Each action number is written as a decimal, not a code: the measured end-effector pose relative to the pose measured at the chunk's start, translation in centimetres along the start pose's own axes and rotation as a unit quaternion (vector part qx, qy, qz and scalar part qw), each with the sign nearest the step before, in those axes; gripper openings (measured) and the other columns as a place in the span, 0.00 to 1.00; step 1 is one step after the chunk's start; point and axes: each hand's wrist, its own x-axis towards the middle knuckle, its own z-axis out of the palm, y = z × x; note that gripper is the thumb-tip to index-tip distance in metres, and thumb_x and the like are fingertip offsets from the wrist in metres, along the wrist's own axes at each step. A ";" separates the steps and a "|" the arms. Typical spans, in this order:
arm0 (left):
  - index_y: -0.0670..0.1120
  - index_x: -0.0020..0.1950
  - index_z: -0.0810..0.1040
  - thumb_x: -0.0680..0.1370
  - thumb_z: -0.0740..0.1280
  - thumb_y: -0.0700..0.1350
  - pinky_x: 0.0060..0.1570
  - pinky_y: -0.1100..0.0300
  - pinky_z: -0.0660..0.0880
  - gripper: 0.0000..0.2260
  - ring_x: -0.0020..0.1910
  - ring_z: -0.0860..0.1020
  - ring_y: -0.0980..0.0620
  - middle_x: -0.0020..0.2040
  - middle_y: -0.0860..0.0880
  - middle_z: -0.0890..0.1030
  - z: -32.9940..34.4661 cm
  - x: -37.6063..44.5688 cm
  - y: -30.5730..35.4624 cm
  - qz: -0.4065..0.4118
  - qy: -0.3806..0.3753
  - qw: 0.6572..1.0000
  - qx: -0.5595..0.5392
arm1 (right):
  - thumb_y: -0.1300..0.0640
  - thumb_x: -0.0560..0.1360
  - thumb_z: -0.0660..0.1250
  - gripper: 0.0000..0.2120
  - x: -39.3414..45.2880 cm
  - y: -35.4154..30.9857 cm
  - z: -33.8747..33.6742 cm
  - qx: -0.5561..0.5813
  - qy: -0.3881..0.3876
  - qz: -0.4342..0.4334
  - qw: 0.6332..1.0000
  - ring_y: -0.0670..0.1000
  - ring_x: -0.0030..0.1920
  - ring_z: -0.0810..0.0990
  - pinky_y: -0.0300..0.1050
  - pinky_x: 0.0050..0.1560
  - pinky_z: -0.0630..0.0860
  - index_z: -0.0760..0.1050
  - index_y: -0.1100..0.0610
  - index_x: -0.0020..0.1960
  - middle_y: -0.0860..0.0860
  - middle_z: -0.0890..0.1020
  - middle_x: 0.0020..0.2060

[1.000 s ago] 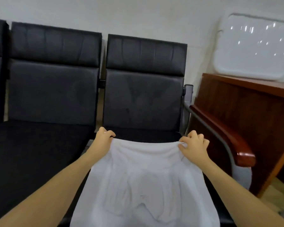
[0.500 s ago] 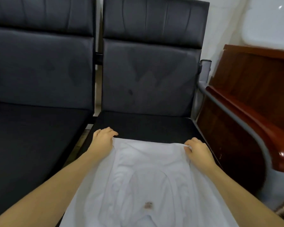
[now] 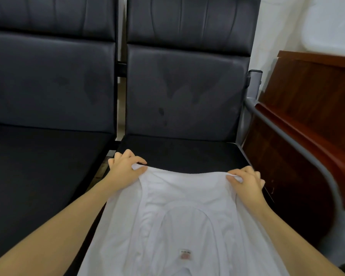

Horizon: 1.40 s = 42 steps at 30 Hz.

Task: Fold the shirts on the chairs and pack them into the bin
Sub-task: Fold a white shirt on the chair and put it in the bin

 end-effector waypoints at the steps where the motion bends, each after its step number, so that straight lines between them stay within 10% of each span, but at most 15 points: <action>1: 0.62 0.54 0.77 0.77 0.63 0.58 0.55 0.56 0.56 0.07 0.54 0.62 0.53 0.51 0.55 0.67 -0.4 0.0 -0.1 0.001 0.009 1.000 -0.003 | 0.53 0.79 0.62 0.09 0.0 -0.1 -0.1 0.016 0.014 -0.003 1.000 0.51 0.53 0.62 0.43 0.48 0.53 0.79 0.44 0.46 0.47 0.70 0.48; 8: 0.59 0.49 0.81 0.78 0.65 0.53 0.51 0.58 0.54 0.05 0.53 0.63 0.52 0.49 0.54 0.67 -0.5 0.1 0.5 0.005 0.002 0.999 0.031 | 0.55 0.78 0.66 0.07 1.4 -0.7 0.3 0.030 0.035 0.005 0.999 0.53 0.55 0.61 0.43 0.50 0.54 0.82 0.46 0.47 0.49 0.69 0.50; 27: 0.51 0.46 0.84 0.76 0.69 0.48 0.54 0.50 0.59 0.04 0.48 0.61 0.48 0.46 0.49 0.66 -4.1 10.6 5.4 -0.009 0.294 0.954 -0.060 | 0.55 0.76 0.69 0.06 12.0 -6.2 -3.2 0.071 0.207 -0.092 0.971 0.49 0.49 0.59 0.42 0.51 0.52 0.84 0.50 0.49 0.48 0.68 0.45; 42: 0.52 0.46 0.82 0.74 0.70 0.53 0.54 0.57 0.55 0.06 0.50 0.62 0.52 0.48 0.51 0.66 -7.4 1.0 5.7 -0.023 0.280 0.954 -0.103 | 0.52 0.75 0.69 0.05 2.2 -5.5 -7.6 0.105 0.164 -0.106 0.975 0.48 0.52 0.62 0.37 0.50 0.50 0.82 0.46 0.48 0.48 0.70 0.47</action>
